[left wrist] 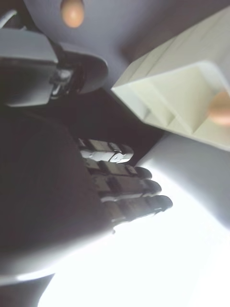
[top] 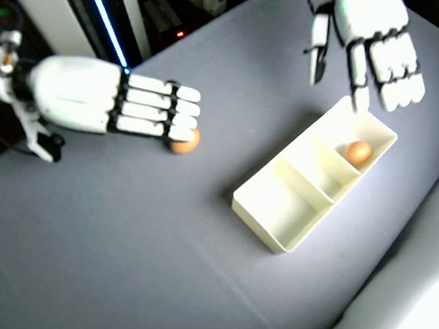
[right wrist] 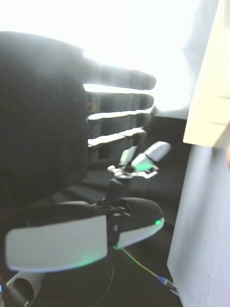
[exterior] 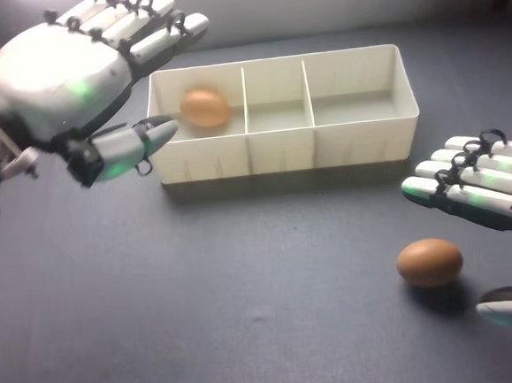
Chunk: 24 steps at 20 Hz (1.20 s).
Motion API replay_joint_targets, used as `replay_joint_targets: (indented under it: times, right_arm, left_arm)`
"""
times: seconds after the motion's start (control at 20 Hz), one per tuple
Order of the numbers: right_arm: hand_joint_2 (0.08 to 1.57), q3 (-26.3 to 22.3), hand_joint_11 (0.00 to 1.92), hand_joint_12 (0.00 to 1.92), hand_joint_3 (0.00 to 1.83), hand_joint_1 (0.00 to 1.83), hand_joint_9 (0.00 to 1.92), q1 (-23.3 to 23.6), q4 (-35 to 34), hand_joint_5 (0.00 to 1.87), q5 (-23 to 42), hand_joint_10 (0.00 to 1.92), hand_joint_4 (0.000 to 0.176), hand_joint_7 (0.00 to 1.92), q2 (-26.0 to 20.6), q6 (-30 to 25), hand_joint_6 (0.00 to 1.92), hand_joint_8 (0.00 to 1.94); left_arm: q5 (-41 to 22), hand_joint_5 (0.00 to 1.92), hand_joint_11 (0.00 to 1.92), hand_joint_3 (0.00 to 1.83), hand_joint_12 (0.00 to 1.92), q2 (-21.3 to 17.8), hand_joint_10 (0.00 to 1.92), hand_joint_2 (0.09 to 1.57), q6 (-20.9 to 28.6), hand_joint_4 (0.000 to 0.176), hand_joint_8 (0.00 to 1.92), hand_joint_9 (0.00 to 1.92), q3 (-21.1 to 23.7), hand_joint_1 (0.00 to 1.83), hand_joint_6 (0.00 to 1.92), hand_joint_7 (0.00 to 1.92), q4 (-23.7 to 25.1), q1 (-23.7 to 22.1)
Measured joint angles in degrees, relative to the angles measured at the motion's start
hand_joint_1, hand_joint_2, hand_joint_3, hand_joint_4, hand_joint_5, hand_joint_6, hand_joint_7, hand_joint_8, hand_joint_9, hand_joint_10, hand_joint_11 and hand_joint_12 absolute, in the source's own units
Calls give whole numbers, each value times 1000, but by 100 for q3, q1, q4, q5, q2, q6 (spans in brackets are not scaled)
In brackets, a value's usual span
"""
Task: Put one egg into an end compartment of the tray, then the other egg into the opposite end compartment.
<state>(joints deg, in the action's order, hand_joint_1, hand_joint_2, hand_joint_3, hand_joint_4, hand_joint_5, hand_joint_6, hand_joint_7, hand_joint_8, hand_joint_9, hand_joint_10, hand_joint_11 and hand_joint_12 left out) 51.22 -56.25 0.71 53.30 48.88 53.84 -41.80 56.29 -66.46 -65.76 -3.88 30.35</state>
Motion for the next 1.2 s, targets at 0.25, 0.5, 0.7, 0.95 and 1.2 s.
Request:
replay_joint_targets:
  times: [0.25, 0.5, 0.7, 0.95, 1.2]
  right_arm:
    - [1267, 361, 0, 1089, 1, 585, 0, 208, -72, 107, -741, 458, 0, 141, 466, -7, 24, 10]
    - [1357, 782, 0, 1848, 0, 891, 247, 474, -348, 434, -1213, 1169, 0, 646, 911, -2, 128, 413]
    - [1293, 887, 1060, 1914, 3, 1188, 1016, 658, -356, 578, -1189, 1767, 0, 779, 1036, -9, 1329, 1631]
    - [1350, 588, 1250, 1921, 14, 1132, 1133, 837, -197, 544, -787, 1921, 0, 598, 612, 17, 1619, 1703]
    - [1342, 737, 957, 1921, 0, 1157, 888, 1405, -199, 518, -317, 1869, 0, 703, 496, 13, 1426, 1753]
  left_arm:
    - [-957, 323, 0, 9, 4, -527, 0, 1440, 483, 44, 2, 0, 507, 324, 12, 112, 219, 850]
    - [-1727, 319, 0, 0, 0, -981, 3, 1410, 503, 0, 8, 8, 953, 485, 5, 144, 415, 1425]
    - [-1934, 322, 0, 0, 0, -1062, 16, 1417, 529, 10, 14, 50, 1001, 554, 4, 193, 306, 1567]
    - [-2076, 341, 13, 3, 6, -1086, 19, 1432, 551, 0, 13, 68, 1021, 514, 10, 218, 273, 1803]
    - [-2225, 357, 5, 0, 2, -1060, 14, 1415, 723, 26, 13, 72, 1054, 424, 16, 191, 63, 2116]
